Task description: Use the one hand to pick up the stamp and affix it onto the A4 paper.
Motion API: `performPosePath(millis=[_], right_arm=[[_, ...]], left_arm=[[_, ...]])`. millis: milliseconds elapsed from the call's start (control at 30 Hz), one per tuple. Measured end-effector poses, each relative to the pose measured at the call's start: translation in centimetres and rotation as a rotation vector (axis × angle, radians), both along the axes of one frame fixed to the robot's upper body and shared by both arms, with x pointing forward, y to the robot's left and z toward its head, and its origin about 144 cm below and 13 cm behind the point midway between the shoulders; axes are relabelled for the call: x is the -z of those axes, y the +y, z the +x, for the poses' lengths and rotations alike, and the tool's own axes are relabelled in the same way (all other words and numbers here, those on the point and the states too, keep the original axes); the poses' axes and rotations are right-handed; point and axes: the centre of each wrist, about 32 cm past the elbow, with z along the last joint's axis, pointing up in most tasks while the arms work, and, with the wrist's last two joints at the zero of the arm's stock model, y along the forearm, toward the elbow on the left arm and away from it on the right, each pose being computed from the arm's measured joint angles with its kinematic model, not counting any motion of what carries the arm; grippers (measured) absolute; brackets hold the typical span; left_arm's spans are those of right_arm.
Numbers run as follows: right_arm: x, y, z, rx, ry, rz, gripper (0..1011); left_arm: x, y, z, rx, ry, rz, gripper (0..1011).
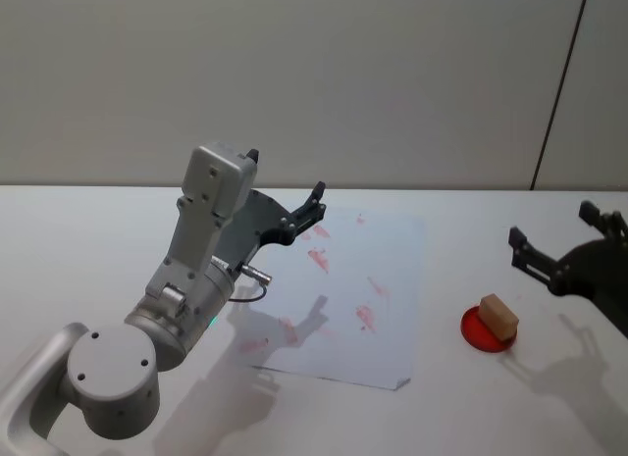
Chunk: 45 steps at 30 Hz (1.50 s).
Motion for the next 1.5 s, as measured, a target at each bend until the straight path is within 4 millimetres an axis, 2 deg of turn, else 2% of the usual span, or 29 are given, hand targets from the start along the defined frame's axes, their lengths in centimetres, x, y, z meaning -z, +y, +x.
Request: performPosePath(millis=[467,800,1500], right_arm=[[1.8,-0.3,-0.3,0.010,0.157,-0.079,1001],[3.4,0.2,0.7,-0.006,0.228,-0.114,1001],[5.4,2.0,2.6,-0.025,0.286,-0.143,1001]], left_arm=[[0.0,0.0,0.0,0.000,0.000,0.000,1003],[0.0,0.0,0.0,0.000,0.000,0.000,1003],[0.0,0.0,0.0,0.000,0.000,0.000,1003]])
